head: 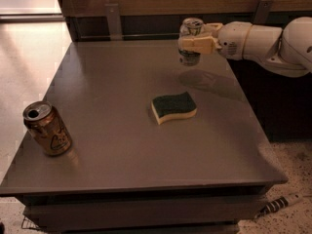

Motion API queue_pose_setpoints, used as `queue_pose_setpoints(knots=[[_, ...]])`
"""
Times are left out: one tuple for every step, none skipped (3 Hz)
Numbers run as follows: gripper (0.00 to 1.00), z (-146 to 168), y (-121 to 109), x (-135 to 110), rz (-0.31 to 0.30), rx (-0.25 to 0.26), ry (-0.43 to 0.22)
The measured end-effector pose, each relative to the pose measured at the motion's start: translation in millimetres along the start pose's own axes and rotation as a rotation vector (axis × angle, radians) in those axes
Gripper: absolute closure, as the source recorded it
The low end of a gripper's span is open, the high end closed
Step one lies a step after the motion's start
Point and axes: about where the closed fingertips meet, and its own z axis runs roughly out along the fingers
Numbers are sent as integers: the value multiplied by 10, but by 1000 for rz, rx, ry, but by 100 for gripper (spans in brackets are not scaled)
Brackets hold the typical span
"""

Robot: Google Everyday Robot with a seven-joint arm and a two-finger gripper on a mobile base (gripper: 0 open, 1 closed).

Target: Move 7up can near orange can

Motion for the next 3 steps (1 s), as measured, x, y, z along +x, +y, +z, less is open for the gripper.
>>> queue_pose_setpoints(knots=[[100, -134, 356, -191, -5, -48, -21], [100, -135, 817, -336, -19, -134, -20], [100, -86, 1441, -395, -43, -218, -6]])
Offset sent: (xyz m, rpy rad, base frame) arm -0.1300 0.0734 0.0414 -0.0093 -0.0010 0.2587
